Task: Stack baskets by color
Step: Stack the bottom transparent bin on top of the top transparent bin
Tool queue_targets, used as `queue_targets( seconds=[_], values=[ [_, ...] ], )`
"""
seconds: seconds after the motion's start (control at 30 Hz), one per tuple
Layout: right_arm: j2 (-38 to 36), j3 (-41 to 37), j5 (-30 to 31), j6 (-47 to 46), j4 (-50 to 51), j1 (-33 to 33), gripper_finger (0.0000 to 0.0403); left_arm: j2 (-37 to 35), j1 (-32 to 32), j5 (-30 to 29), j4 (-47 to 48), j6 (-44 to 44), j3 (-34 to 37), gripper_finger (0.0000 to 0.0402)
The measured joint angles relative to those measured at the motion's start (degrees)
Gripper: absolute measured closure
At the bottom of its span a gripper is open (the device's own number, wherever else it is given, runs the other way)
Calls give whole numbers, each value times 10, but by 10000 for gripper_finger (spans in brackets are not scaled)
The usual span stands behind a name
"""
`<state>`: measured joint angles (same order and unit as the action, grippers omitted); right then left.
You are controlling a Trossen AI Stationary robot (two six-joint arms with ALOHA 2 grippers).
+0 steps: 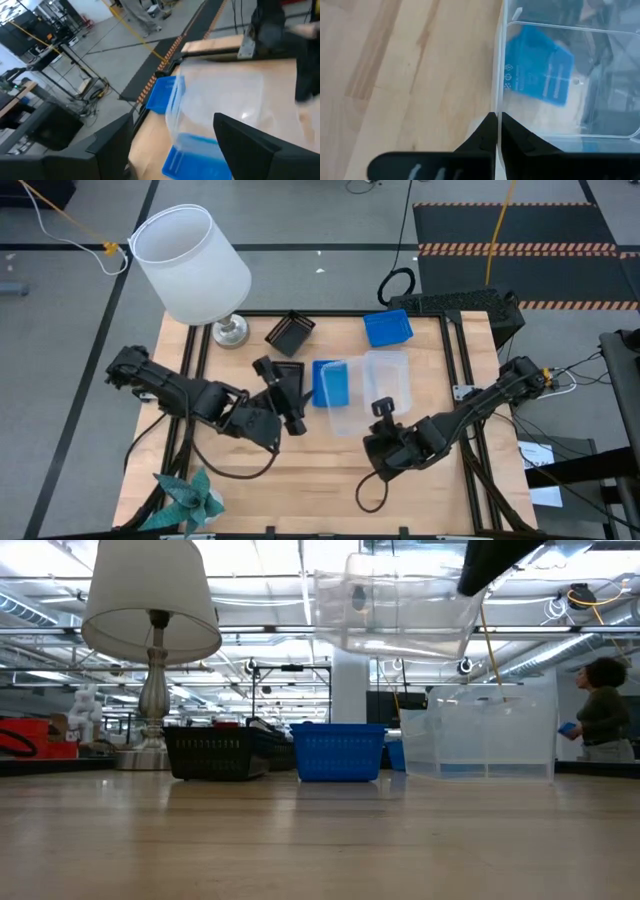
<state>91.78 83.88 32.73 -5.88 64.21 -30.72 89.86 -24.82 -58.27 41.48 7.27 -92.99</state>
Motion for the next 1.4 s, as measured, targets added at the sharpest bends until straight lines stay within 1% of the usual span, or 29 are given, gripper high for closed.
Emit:
queue_targets(
  seconds=[0.13,0.23,0.3,0.53,0.67,0.87,0.97,1.13,1.33,1.4],
  values=[
    [-36,0,-6,-45,33,0,402,-6,-10,-3,6,6,0,146],
    [-73,0,-48,-60,59,12,402,-6,-15,-3,8,6,0,156],
    [-96,0,-70,-58,73,25,403,-8,-15,-3,8,6,0,161],
    [-165,0,-120,-43,127,63,403,-8,-15,-2,8,5,0,173],
    [-189,0,-122,-39,149,77,403,-8,-15,-2,8,5,0,173],
    [-201,0,-136,-41,154,90,403,-8,-15,0,8,4,0,172],
    [-202,-6,-138,-49,152,97,403,-8,-15,13,8,5,0,172],
    [-205,-48,-150,-38,150,113,403,-8,-15,27,8,4,0,172],
    [-233,-103,-152,-6,101,132,403,-8,-15,27,8,4,0,172],
    [-244,-117,-163,5,87,139,403,-8,-15,27,8,4,0,172]
  ],
)
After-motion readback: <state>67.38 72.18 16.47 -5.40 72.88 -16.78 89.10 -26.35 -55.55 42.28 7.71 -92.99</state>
